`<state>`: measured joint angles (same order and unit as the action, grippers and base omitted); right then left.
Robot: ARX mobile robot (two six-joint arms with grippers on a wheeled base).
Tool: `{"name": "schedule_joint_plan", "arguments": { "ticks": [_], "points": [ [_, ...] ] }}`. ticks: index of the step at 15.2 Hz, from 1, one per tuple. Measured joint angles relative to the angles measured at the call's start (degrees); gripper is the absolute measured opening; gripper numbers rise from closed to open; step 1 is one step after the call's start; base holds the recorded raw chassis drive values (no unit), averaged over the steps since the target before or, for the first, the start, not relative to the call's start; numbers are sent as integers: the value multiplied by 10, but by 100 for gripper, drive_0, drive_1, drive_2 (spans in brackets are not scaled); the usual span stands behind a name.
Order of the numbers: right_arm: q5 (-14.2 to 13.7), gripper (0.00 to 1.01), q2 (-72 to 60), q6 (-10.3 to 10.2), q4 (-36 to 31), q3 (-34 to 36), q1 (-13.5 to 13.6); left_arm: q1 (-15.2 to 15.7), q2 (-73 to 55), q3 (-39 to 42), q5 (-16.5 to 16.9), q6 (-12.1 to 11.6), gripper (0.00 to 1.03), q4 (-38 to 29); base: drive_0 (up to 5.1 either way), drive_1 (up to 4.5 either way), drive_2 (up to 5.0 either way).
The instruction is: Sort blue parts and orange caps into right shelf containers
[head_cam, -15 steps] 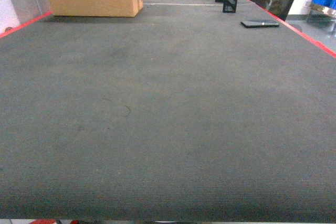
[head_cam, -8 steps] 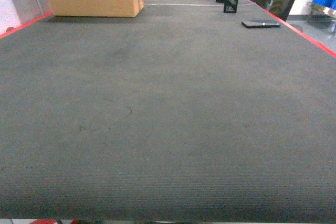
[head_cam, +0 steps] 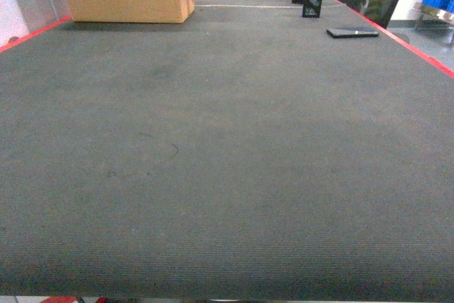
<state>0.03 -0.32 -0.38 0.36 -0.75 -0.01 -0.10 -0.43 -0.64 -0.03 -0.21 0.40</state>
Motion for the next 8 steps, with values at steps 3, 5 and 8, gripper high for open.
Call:
{"name": "schedule_joint_plan", "arguments": {
  "ticks": [3, 5, 8],
  "points": [
    [0, 44, 0, 0, 0, 0, 0, 0, 0, 0, 0, 0, 42, 0, 0, 0, 0],
    [0, 44, 0, 0, 0, 0, 0, 1, 0, 0, -1, 0, 42, 0, -181, -181, -181],
    [0, 44, 0, 0, 0, 0, 0, 1, 0, 0, 0, 0, 42, 0, -181, -181, -181]
  ]
}}
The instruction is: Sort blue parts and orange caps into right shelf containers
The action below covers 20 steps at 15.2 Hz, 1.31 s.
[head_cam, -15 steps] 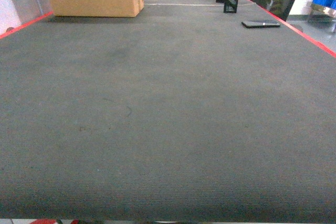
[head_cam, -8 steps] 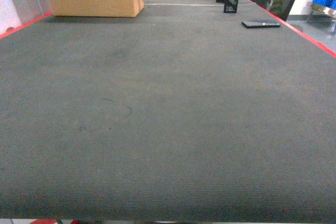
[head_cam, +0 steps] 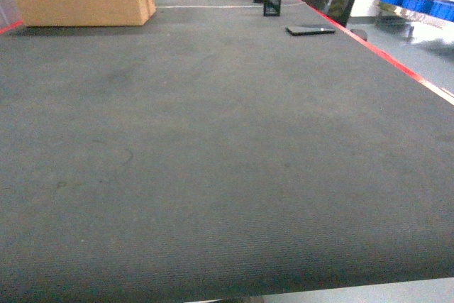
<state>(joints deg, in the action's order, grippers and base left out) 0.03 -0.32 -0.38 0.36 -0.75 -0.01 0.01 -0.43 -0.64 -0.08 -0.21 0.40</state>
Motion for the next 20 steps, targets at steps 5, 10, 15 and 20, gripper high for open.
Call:
{"name": "schedule_joint_plan", "arguments": {
  "ticks": [5, 10, 15, 20],
  "points": [
    [0, 44, 0, 0, 0, 0, 0, 0, 0, 0, 0, 0, 42, 0, -157, -157, -157],
    [0, 43, 0, 0, 0, 0, 0, 0, 0, 0, 0, 0, 42, 0, -157, -157, -157],
    [0, 43, 0, 0, 0, 0, 0, 0, 0, 0, 0, 0, 42, 0, -154, -154, -154],
    [0, 43, 0, 0, 0, 0, 0, 0, 0, 0, 0, 0, 42, 0, -163, -163, -163]
  ]
}}
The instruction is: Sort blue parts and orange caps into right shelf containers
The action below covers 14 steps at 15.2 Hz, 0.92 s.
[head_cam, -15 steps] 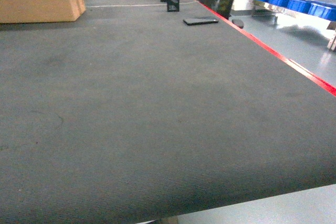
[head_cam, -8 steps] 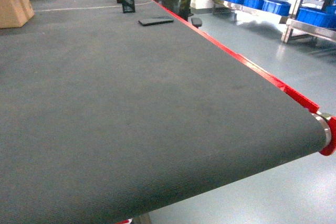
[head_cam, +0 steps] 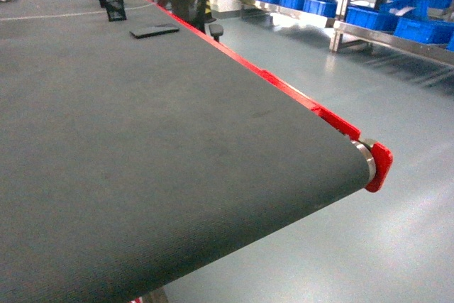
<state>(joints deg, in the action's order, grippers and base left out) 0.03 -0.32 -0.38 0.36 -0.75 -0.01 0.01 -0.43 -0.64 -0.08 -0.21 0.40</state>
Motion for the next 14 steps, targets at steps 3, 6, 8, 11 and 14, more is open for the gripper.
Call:
{"name": "schedule_joint_plan", "arguments": {
  "ticks": [3, 6, 8, 11, 14],
  "points": [
    [0, 43, 0, 0, 0, 0, 0, 0, 0, 0, 0, 0, 42, 0, -157, -157, -157],
    [0, 43, 0, 0, 0, 0, 0, 0, 0, 0, 0, 0, 42, 0, -153, -153, -153],
    [0, 43, 0, 0, 0, 0, 0, 0, 0, 0, 0, 0, 42, 0, -151, -151, -151],
    [0, 43, 0, 0, 0, 0, 0, 0, 0, 0, 0, 0, 42, 0, -151, -151, -151],
    [0, 43, 0, 0, 0, 0, 0, 0, 0, 0, 0, 0, 42, 0, -153, -153, -153]
  ]
}}
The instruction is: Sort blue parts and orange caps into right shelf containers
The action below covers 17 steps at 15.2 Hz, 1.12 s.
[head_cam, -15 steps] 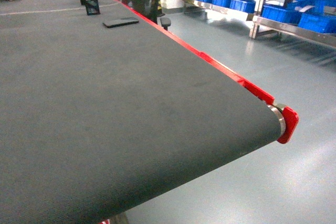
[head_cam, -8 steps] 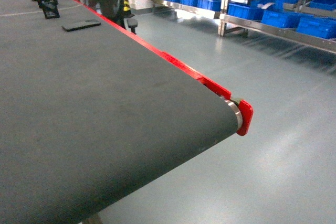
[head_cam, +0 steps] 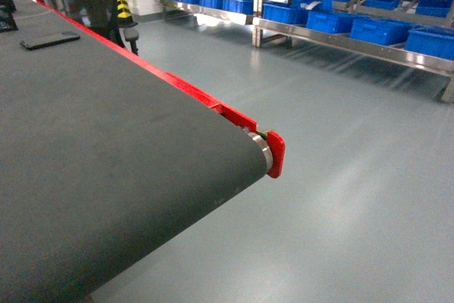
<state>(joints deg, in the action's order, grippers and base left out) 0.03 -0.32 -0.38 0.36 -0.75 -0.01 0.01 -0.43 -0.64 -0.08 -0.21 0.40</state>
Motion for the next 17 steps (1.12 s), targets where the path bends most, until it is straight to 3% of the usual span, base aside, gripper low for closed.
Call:
{"name": "schedule_joint_plan", "arguments": {
  "ticks": [17],
  "points": [
    [0, 43, 0, 0, 0, 0, 0, 0, 0, 0, 0, 0, 42, 0, -159, -159, -159]
  ]
}}
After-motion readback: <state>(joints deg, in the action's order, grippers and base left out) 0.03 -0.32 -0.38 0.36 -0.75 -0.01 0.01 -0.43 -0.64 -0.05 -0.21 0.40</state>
